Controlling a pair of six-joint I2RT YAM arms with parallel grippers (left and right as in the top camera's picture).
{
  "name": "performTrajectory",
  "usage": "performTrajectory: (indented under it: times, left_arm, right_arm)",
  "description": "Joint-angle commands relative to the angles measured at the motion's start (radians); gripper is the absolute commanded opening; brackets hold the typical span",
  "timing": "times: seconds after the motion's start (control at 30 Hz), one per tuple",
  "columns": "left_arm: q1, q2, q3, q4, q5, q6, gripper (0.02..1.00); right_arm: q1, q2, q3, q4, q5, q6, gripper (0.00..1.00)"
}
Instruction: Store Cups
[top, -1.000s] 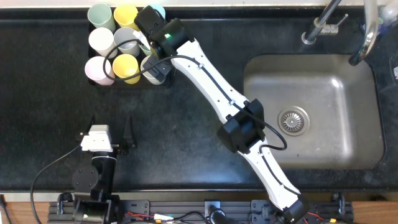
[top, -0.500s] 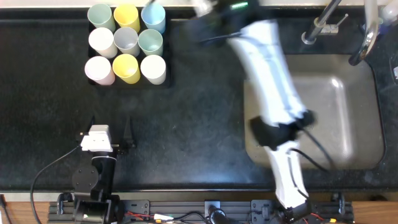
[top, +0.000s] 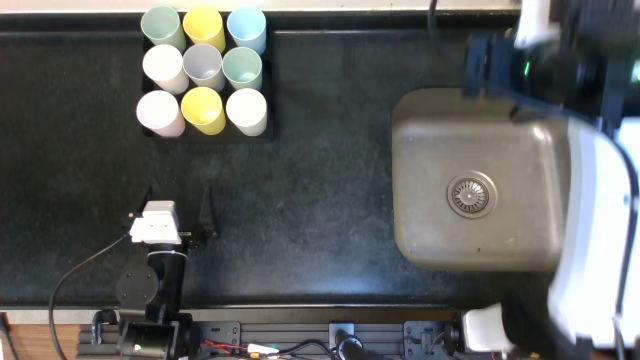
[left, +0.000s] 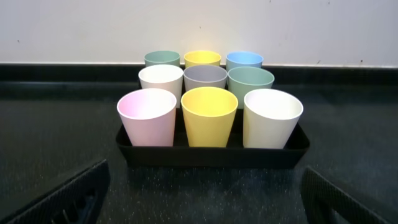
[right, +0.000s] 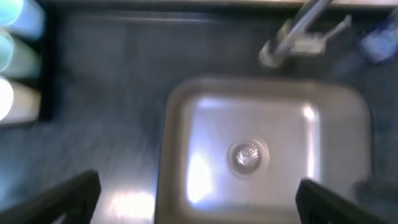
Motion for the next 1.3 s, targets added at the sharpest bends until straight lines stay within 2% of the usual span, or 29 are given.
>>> performTrajectory:
  times: [0.03,0.23,0.33,0.57,1.0,1.3]
  left_arm:
    - [0.004,-0.01,-0.004,0.002,-0.009,-0.007,0.998]
    - [0.004,-0.01,-0.004,0.002,-0.009,-0.007,0.996]
    - [0.004,-0.01,-0.004,0.002,-0.008,-0.007,0.998]
    - [0.004,-0.01,-0.004,0.002,-0.008,-0.007,0.998]
    - [0.004,-0.01,-0.004,0.002,-0.009,-0.007,0.998]
    - [0.004,-0.01,-0.004,0.002,-0.009,-0.007,0.998]
  right_arm:
    - [0.011,-0.327,-0.535,0.364,-0.028,-0.07,0.996]
    - [-0.022,-0.819,-1.369,1.229,-0.01,-0.07,0.996]
    - [-0.021,-1.004,-1.617,1.446,-0.01,-0.07,0.998]
    - [-0.021,-1.263,-1.822,1.461,-0.01,-0.07,0.996]
    - [-0.023,-1.53,-2.041,1.461,-0.01,-0.07,0.993]
    - [-0.024,-1.568,-2.046,1.455,-0.009,-0.07,0.998]
